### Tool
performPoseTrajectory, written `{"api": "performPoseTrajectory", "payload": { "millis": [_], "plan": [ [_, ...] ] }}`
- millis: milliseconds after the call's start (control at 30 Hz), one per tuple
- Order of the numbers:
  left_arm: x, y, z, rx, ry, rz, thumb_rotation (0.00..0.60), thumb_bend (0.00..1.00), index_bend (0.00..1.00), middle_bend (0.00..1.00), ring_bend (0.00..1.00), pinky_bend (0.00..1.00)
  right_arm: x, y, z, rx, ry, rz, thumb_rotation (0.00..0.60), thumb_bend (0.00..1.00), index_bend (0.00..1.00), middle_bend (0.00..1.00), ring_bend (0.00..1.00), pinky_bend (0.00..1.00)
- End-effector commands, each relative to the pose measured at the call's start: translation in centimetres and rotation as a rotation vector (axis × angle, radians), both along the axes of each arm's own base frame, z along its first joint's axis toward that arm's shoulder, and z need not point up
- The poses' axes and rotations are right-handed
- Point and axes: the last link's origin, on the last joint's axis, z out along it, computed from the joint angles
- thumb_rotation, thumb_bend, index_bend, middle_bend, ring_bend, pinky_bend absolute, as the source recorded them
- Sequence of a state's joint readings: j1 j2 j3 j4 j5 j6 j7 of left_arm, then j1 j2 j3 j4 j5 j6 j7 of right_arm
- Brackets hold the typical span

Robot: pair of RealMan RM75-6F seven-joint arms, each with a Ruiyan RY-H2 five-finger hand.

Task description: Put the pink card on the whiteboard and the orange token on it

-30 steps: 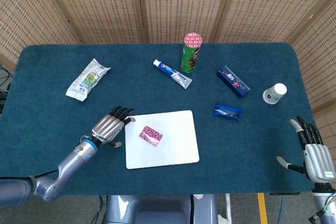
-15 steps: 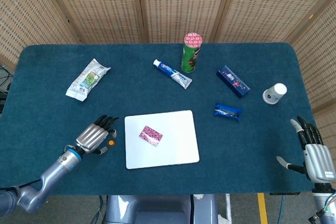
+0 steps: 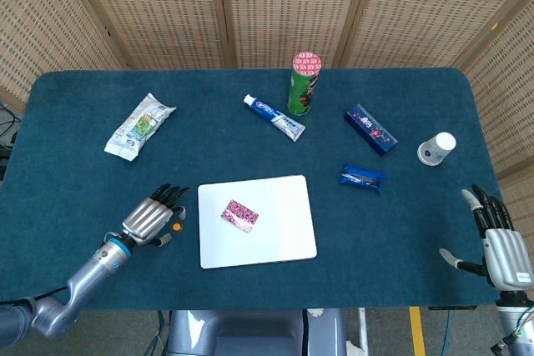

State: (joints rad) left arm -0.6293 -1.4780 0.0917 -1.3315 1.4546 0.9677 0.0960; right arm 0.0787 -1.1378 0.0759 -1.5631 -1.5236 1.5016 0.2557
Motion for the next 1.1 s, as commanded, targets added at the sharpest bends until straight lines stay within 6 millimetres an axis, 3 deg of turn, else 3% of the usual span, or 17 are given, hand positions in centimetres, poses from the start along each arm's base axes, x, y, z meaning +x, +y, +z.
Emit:
{"api": "performPoseTrajectory", "payload": {
  "millis": [33,667,733,933,1100],
  "plan": [
    [-0.2,0.0,-0.2,0.002,0.007,0.001,0.600,0.31,0.38,0.00,0.00,0.00,0.0,0.0,0.0,0.001,0.000,-0.001,0.600,0.05,0.00,0.00,0.00,0.00],
    [-0.7,0.2,-1.0,0.001,0.029,0.018,0.600,0.32,0.39,0.00,0.00,0.00,-0.1,0.1,0.0,0.000,-0.014,-0.007,0.600,0.05,0.00,0.00,0.00,0.00],
    [-0.8,0.3,-1.1,-0.002,0.032,0.020,0.600,0.34,0.41,0.00,0.00,0.00,0.0,0.1,0.0,0.000,-0.016,-0.008,0.600,0.05,0.00,0.00,0.00,0.00],
    [-0.7,0.4,-1.1,-0.001,0.026,0.024,0.600,0.41,0.62,0.00,0.00,0.00,-0.1,0.1,0.0,-0.001,-0.021,-0.009,0.600,0.05,0.00,0.00,0.00,0.00],
    [-0.6,0.4,-0.8,0.013,0.016,0.018,0.600,0.41,0.65,0.00,0.00,0.00,-0.1,0.2,0.0,0.000,-0.024,-0.008,0.600,0.05,0.00,0.00,0.00,0.00]
  ]
}}
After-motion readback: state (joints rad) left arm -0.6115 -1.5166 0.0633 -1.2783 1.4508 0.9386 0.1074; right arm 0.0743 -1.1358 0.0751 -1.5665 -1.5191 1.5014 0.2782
